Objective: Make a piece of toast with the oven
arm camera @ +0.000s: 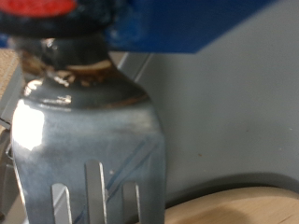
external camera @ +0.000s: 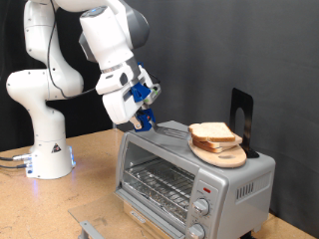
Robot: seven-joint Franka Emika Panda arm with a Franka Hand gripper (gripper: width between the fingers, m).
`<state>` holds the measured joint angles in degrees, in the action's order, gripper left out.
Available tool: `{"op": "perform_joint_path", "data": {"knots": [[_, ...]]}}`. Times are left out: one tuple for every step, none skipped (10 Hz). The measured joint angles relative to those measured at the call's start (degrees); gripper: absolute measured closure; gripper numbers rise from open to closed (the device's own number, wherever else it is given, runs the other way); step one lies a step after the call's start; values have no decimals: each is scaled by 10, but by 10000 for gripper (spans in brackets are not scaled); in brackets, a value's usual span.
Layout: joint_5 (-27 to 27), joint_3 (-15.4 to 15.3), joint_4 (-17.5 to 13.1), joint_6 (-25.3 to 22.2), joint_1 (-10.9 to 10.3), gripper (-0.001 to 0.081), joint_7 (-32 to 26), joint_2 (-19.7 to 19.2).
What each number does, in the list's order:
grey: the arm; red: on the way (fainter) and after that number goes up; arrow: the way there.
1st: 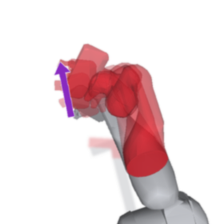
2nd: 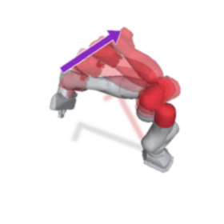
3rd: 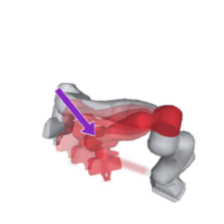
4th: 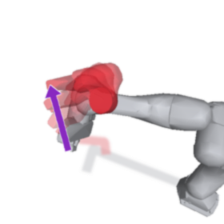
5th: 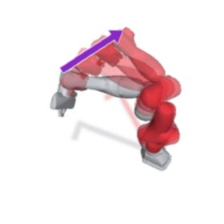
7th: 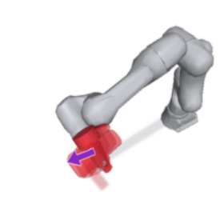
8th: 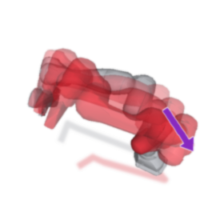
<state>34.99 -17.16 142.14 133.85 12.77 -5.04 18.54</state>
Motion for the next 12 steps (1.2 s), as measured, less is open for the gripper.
{"op": "perform_joint_path", "data": {"knots": [[0, -4, -1, -1, -1, 362, 0, -3], [0, -6, -1, -2, -1, 362, -3, -3], [0, -8, -1, -6, -3, 362, -8, -2], [1, -8, 0, -9, -5, 362, -15, -1], [2, -8, 3, -14, -7, 362, -23, 2], [4, -8, 6, -18, -9, 362, -30, 7], [10, -8, 10, -19, -11, 362, -36, 14], [18, -8, 15, -19, -11, 362, -41, 22], [26, -8, 18, -19, -12, 362, -45, 30], [34, -8, 21, -17, -12, 362, -46, 37], [38, -8, 22, -16, -12, 362, -46, 42], [38, -8, 22, -14, -12, 362, -45, 45]]}}
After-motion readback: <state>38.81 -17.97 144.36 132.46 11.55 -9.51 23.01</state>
